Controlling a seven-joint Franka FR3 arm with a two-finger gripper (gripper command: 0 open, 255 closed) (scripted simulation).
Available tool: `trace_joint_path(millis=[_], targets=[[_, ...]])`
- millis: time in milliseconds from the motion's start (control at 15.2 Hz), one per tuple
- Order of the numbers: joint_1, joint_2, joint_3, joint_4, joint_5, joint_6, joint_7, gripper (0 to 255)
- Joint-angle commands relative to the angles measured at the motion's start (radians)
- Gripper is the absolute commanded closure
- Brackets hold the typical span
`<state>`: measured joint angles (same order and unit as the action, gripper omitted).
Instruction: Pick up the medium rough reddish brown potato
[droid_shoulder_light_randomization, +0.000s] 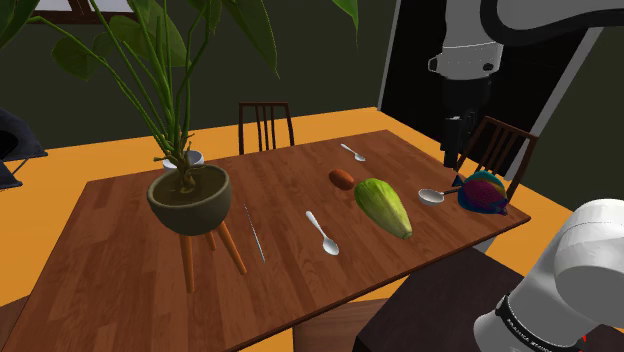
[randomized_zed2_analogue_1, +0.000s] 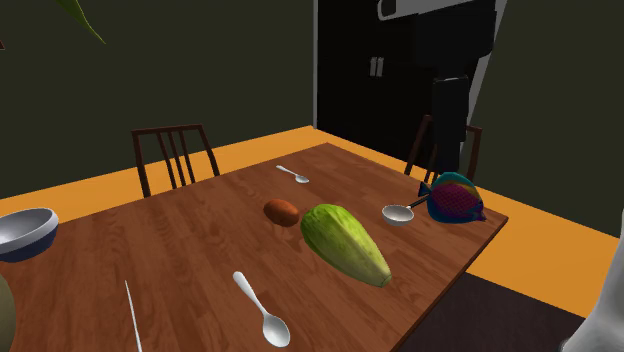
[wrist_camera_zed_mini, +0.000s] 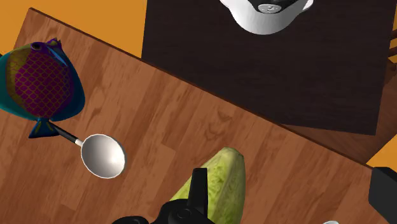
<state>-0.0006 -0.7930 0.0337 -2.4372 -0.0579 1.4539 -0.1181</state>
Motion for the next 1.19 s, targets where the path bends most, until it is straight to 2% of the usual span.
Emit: trace_joint_path(millis=[0,528,1122], targets=[[0.000,0.000,0.000,0.000,0.000,0.000,0.000,0],[-0.036,0.197,0.010,-0.060,0.004,0.330,0.103,0],[-0.081,0.496,0.014,-0.010,-0.017,0.663,0.218,0]])
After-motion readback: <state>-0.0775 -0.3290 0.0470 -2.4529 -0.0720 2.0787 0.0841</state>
